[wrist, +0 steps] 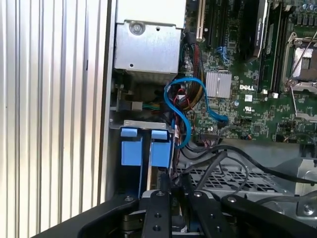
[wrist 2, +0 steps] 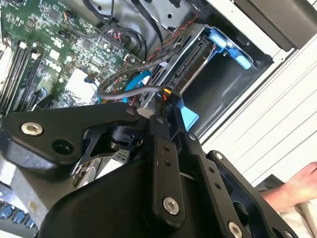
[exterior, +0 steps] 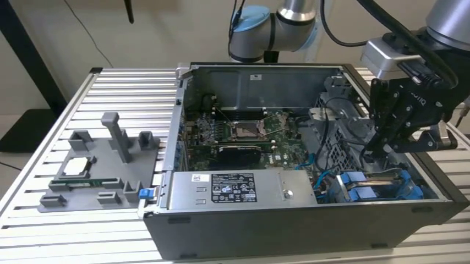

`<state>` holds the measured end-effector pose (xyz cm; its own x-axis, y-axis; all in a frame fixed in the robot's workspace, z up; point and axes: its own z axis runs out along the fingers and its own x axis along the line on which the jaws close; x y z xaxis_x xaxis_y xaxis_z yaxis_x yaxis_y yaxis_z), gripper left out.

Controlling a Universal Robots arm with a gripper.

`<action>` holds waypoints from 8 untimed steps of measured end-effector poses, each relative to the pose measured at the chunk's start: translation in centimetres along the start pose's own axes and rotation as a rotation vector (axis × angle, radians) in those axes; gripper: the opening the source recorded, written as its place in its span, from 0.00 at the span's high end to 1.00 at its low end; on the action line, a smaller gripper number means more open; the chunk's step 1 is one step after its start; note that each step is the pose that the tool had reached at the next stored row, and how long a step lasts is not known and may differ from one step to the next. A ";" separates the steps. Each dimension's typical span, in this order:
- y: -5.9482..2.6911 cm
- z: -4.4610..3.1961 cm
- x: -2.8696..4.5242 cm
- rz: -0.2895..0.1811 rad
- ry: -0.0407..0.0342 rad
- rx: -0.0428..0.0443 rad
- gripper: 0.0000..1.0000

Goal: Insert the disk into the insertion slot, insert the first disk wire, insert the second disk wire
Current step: 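Insert the first disk wire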

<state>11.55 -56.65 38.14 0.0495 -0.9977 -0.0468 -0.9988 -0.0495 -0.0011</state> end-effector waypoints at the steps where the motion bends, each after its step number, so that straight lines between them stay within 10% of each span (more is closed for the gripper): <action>1: -0.14 0.02 0.17 0.000 -0.0004 -0.0091 1.00; 8: -1.05 0.19 1.34 0.004 -0.0040 -0.0801 1.00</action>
<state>12.66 -57.93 37.88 0.0456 -0.9977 -0.0506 -0.9956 -0.0495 0.0789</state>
